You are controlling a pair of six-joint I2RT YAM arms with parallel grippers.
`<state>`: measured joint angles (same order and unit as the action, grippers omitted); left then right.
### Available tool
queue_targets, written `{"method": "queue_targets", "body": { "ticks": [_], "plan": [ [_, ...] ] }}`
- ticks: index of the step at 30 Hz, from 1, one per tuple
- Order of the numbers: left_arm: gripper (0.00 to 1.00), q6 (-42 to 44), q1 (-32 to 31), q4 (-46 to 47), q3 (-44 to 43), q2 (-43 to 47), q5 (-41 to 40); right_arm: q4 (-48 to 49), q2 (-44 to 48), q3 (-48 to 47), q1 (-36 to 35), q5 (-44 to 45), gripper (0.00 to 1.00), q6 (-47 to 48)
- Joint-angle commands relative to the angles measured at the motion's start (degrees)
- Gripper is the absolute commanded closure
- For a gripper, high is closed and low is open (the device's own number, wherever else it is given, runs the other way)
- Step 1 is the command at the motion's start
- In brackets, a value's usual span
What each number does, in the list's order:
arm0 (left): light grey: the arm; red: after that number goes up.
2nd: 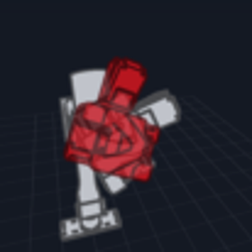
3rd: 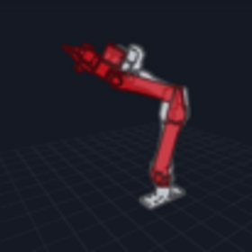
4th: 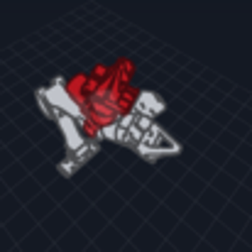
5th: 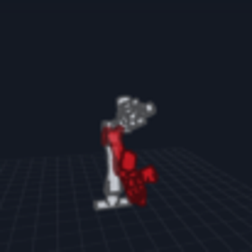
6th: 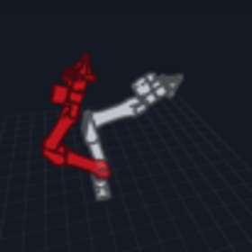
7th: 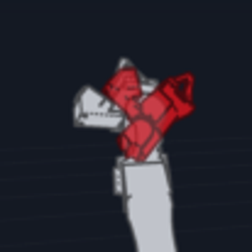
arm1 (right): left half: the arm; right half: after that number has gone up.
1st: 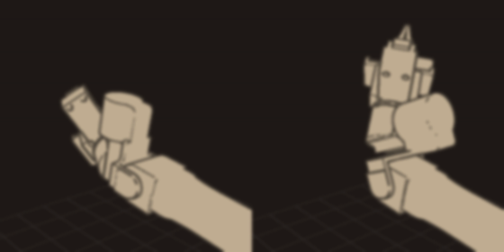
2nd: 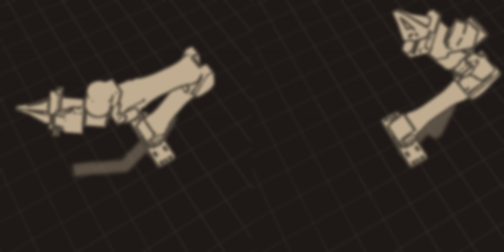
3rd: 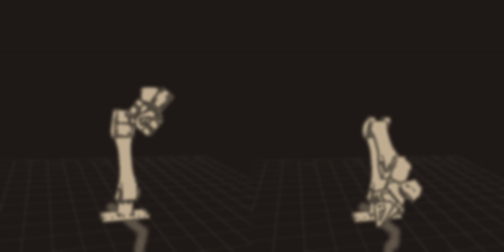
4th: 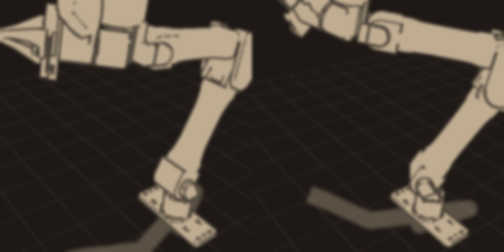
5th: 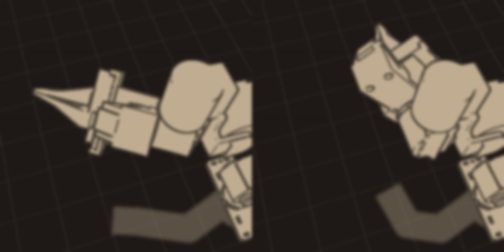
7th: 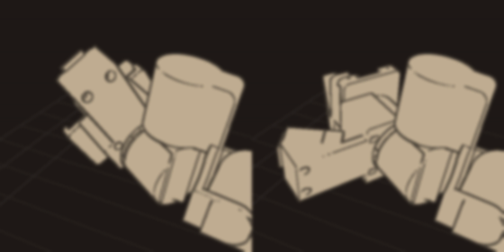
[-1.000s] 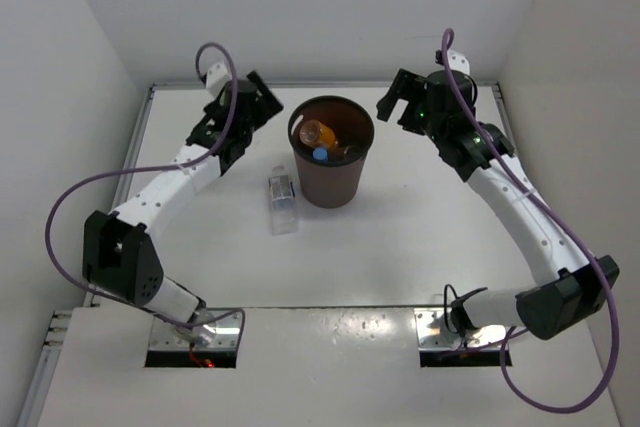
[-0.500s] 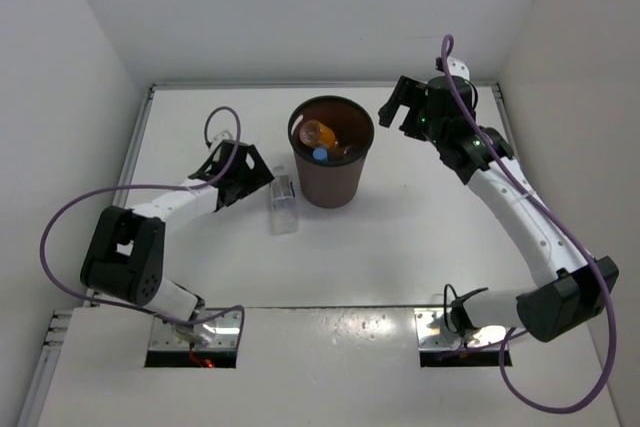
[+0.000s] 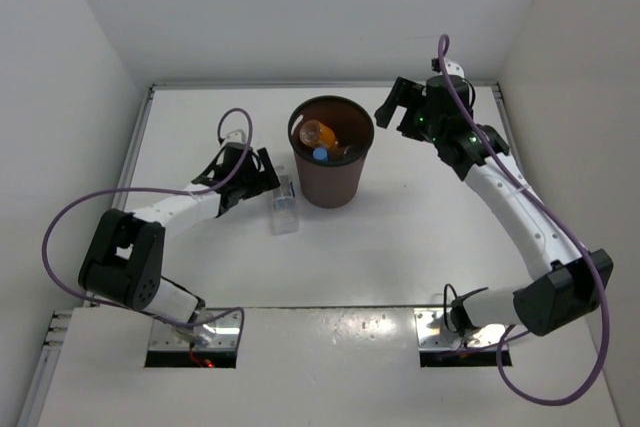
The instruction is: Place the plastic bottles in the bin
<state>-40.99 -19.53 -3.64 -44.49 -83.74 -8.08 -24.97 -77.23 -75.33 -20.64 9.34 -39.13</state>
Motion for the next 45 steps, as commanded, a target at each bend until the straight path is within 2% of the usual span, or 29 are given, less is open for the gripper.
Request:
{"method": "queue_targets", "body": {
  "ticks": [1,7,14,24,28,31,32,35,38,39,45],
  "plan": [
    [0.0,3.64,-1.03,3.11,-0.5,2.09,0.52,2.56,-0.9,0.27,0.34,-2.31,0.0,-1.03],
    [0.0,5.56,-2.44,5.75,0.8,2.09,3.15,3.09,-2.05,0.27,0.87,-3.54,0.0,-1.03],
    [0.0,5.57,-8.06,8.47,1.86,0.7,4.38,3.09,-2.57,-0.26,1.4,-4.69,0.0,-1.03],
    [0.0,3.55,-8.07,9.87,8.01,-0.01,4.38,2.03,-2.05,0.27,2.45,-4.69,0.0,-1.03],
    [0.09,3.03,-8.07,10.58,8.63,-1.24,5.7,1.5,-1.52,0.8,2.45,-5.21,0.0,-1.03],
    [0.22,3.02,-8.07,11.11,7.76,-1.25,6.23,1.5,-0.99,0.8,2.98,-5.74,0.0,-1.55],
    [0.33,3.89,-8.07,10.41,6.45,-1.25,5.71,1.5,-0.99,1.32,2.98,-5.74,0.0,-1.56],
    [0.56,7.06,-8.07,6.9,2.41,-1.77,1.86,1.5,-0.99,1.33,3.51,-5.74,0.0,-1.56],
    [0.63,7.95,-8.07,2.33,-0.41,-1.77,-3.5,0.98,-0.99,1.33,3.51,-6.27,0.0,-1.56],
    [0.66,7.95,-8.07,1.28,-2.08,-1.77,-7.96,0.98,-0.99,1.85,4.03,-6.88,0.0,-1.56],
    [0.7,5.57,-5.79,-6.2,-6.31,0.77,-24.24,0.98,-0.99,2.38,4.55,-7.41,0.0,-1.56]
  ]
}}
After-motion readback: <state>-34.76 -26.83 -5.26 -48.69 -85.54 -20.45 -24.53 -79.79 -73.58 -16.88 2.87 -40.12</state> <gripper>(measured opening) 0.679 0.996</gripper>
